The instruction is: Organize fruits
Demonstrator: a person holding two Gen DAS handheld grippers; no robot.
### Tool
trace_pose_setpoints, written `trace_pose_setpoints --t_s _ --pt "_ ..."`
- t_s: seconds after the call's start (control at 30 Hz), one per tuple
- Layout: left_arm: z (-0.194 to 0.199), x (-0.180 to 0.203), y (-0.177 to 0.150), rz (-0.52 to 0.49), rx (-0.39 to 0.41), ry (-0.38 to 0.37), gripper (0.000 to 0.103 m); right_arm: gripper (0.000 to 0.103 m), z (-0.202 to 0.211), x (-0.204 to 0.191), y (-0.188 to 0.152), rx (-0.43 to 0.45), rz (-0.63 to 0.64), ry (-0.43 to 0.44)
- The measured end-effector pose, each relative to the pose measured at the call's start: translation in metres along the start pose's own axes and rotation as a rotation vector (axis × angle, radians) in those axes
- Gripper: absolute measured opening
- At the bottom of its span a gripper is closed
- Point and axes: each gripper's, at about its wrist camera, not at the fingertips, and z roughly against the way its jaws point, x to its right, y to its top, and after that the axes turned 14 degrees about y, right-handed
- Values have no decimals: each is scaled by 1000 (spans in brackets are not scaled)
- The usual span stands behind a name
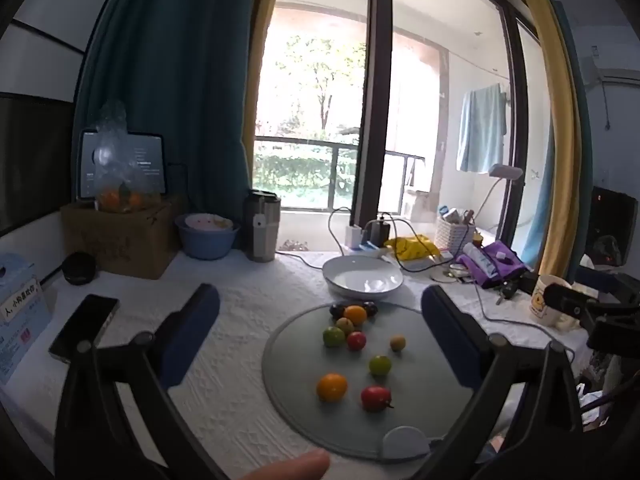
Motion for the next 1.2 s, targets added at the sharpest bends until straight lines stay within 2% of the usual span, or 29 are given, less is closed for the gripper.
trace_pose_setpoints --t_s 0.23,0.37,0.47,0.57,0.73,0.87,1.07,1.2 --pt "3 -13 -3 23 3 5 102 91 -4 2 3 -32 -33 11" --pt "0 -6 0 -19 0 13 102 91 -2 0 2 -9 -30 11" --pt "-13 -16 5 25 -65 -10 102 91 -7 4 -1 -10 -69 28" --pt "-23 -21 9 30 -101 36 102 91 -17 4 -4 -29 -96 58" --pt "-23 -17 14 17 -85 52 102 91 -24 -2 -5 -41 -85 73" --pt "-22 -16 13 19 -87 27 102 91 -23 2 -4 -42 -91 59" --pt "-10 -6 15 -12 -49 30 102 91 -10 6 -2 0 -77 34" --pt "-8 -3 12 -23 -54 30 102 91 -8 10 -2 5 -80 28"
